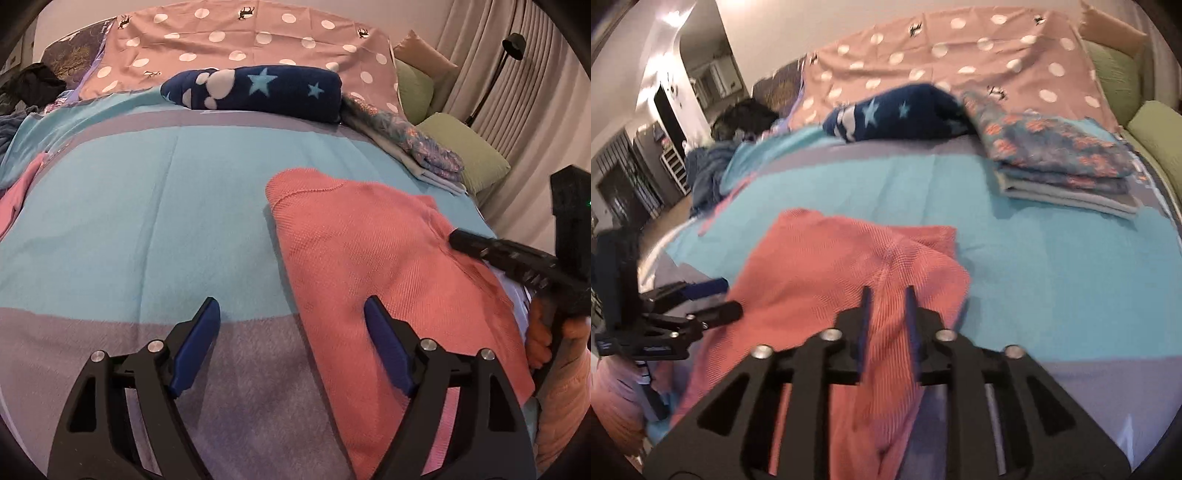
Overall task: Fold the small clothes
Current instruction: 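Close both tools on the folded edge of the coral sweater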
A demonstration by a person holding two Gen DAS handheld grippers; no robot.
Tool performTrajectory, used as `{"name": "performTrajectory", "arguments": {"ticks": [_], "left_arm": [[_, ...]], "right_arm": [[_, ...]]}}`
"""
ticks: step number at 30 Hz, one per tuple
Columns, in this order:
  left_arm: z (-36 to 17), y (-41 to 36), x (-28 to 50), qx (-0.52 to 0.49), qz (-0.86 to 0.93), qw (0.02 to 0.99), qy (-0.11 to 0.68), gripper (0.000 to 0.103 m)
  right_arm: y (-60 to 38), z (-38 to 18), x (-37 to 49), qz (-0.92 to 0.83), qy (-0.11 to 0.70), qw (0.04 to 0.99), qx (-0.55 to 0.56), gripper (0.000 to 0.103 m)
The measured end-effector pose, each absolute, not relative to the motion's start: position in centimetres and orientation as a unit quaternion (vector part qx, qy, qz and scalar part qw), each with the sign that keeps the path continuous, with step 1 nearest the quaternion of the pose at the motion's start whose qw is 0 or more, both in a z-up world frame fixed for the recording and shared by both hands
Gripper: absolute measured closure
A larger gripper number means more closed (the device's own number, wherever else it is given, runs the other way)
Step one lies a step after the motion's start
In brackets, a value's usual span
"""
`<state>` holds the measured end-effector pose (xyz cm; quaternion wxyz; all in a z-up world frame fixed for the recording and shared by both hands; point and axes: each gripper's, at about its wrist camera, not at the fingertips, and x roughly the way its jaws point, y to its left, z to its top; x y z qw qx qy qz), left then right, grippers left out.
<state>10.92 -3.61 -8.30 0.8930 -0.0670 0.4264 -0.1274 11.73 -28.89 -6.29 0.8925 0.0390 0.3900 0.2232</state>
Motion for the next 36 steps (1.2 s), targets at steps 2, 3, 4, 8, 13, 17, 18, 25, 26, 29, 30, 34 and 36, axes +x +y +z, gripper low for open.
{"name": "performTrajectory", "arguments": {"ticks": [2,3,4,8,13,17,18,25,26,29,30,34,36], "left_arm": [[-7.9,-3.6,10.1,-0.077,-0.152,0.889,0.426,0.022],[-7.5,-3.7,9.4,-0.083,-0.17,0.887,0.422,0.022],[-7.1,-3.9,8.7,-0.085,-0.187,0.885,0.417,0.022],[-6.5,-5.0,7.0,-0.067,-0.209,0.888,0.404,0.021],[-6.9,-5.8,6.6,-0.054,-0.194,0.889,0.412,0.016],[-7.0,-5.7,6.6,-0.048,-0.192,0.889,0.412,0.013],[-7.1,-5.7,6.6,-0.047,-0.192,0.889,0.412,0.013],[-9.6,-5.1,8.5,-0.086,-0.212,0.864,0.448,0.004],[-9.7,-5.0,8.6,-0.092,-0.218,0.862,0.449,0.002],[-9.8,-5.2,9.6,-0.089,-0.226,0.859,0.451,0.002],[-9.8,-5.4,10.1,-0.085,-0.228,0.858,0.452,0.002],[-9.8,-6.2,11.9,-0.074,-0.236,0.856,0.454,0.002],[-9.8,-6.6,12.9,-0.071,-0.233,0.856,0.456,0.002]], "right_arm": [[-29.7,-5.3,9.4,0.228,0.379,0.896,0.037,0.047],[-30.3,-5.2,8.3,0.233,0.379,0.895,0.033,0.046],[-30.5,-5.1,7.5,0.234,0.383,0.893,0.029,0.043],[-30.5,-5.8,4.6,0.246,0.404,0.881,0.032,0.037],[-31.1,-6.9,3.3,0.224,0.399,0.889,0.037,0.033],[-31.1,-7.8,4.1,0.234,0.416,0.877,0.051,0.033],[-31.0,-8.0,4.4,0.239,0.424,0.872,0.052,0.034],[-30.5,-9.9,6.8,0.287,0.458,0.836,0.094,0.033],[-30.4,-9.9,7.1,0.291,0.459,0.834,0.096,0.034],[-30.0,-10.1,8.8,0.313,0.464,0.823,0.1,0.038],[-29.9,-10.1,9.6,0.32,0.466,0.818,0.105,0.039],[-29.5,-10.3,11.7,0.332,0.473,0.807,0.12,0.041],[-29.1,-10.3,12.2,0.338,0.471,0.807,0.114,0.041]]}}
